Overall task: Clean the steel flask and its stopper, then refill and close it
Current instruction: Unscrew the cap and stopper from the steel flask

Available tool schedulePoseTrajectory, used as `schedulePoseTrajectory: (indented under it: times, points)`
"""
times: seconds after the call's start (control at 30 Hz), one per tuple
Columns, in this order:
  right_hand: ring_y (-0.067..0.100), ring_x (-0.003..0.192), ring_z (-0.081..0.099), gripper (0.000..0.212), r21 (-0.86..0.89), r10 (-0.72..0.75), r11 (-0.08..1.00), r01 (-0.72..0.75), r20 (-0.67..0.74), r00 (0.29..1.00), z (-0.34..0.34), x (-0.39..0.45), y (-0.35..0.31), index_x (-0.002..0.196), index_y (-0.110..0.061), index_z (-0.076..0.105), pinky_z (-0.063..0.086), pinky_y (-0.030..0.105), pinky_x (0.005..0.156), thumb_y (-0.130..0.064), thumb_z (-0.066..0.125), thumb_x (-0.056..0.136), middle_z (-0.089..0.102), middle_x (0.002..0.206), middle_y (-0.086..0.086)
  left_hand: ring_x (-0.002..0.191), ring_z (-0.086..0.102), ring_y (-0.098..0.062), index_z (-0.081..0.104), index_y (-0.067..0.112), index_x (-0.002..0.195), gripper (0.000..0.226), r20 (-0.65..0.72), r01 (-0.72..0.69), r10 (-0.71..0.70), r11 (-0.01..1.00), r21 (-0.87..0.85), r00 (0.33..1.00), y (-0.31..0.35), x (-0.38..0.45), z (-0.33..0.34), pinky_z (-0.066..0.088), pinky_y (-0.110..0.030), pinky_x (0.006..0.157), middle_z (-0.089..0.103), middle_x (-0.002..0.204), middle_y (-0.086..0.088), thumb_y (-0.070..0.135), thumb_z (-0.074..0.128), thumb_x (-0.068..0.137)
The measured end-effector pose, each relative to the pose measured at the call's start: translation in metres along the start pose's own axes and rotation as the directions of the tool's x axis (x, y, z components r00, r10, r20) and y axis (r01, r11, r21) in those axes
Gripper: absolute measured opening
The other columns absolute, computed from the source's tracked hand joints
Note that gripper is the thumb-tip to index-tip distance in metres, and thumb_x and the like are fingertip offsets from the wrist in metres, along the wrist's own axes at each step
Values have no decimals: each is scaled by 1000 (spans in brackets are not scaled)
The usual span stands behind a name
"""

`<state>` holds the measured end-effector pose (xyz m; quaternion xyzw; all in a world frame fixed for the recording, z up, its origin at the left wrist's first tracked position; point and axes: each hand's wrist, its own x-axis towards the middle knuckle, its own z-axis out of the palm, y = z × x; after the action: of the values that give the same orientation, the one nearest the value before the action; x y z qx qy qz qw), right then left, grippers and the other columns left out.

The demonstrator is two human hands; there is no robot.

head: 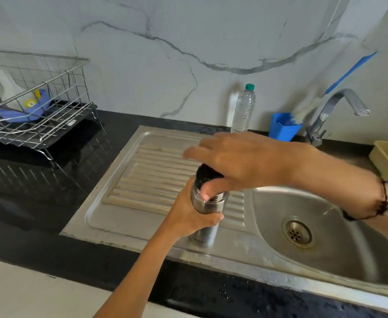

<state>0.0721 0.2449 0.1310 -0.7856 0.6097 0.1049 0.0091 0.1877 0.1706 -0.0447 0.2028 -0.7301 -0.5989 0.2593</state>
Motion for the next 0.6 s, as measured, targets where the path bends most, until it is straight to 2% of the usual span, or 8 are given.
schedulePoseTrajectory:
  times: [0.1,0.17,0.23,0.3,0.4,0.47,0.53,0.6]
  points:
    - [13,58,39,68,-96,200,974,-206,-63,978,0,3,-15,95,-15,54,36,30,57,-73,19,81,40,67,-5,101,63,-5,50,18,117,72,7,30,-30,999,14,1000,3,-1,-1,49,-17,80,66,104,11,28,81,52]
    - [15,57,38,61,-75,201,976,-207,-71,977,6,5,-19,94,-13,58,32,28,54,-65,27,88,40,66,-5,95,64,-1,52,20,111,66,16,26,-26,1000,12,1000,1,-2,-1,48,-14,76,68,99,11,20,82,52]
    - [20,70,47,42,-50,164,985,-167,-66,984,11,6,-18,103,-13,56,36,31,58,-49,38,94,49,78,1,90,65,0,51,21,110,66,19,28,-29,1000,5,999,2,-2,-1,49,-14,72,66,98,7,17,82,51]
    - [19,85,51,24,37,59,998,-59,10,998,13,4,-12,113,-19,52,44,32,70,-31,48,92,50,93,-1,91,65,-2,49,21,113,72,17,27,-27,999,-17,1000,5,-2,0,50,-16,72,65,100,3,23,81,50]
    - [16,105,43,47,164,-107,982,91,92,990,11,-2,-5,127,-31,43,44,33,87,-14,57,86,47,117,-4,97,64,-7,49,21,118,73,18,11,-10,1000,-17,1000,6,-2,1,50,-19,77,65,105,3,29,78,51]
    - [16,108,46,51,197,-44,980,33,55,998,11,-5,-6,133,-32,35,45,33,86,-30,58,87,47,122,-4,98,64,-5,50,23,116,72,8,20,-20,1000,-23,1000,5,-2,1,49,-18,78,66,103,6,30,78,51]
    - [18,94,52,50,60,86,995,-84,-37,996,12,-4,-9,127,-27,40,46,31,71,-54,50,86,51,109,-3,94,63,0,51,25,112,71,-4,43,-43,999,-26,999,4,-4,1,49,-15,76,66,98,14,33,78,47]
    - [21,81,54,43,-64,132,988,-138,-92,987,13,0,-11,114,-22,48,39,30,59,-57,45,87,51,95,-2,91,63,3,50,25,110,70,5,50,-50,998,-33,999,4,-5,0,48,-13,73,66,96,12,33,78,46]
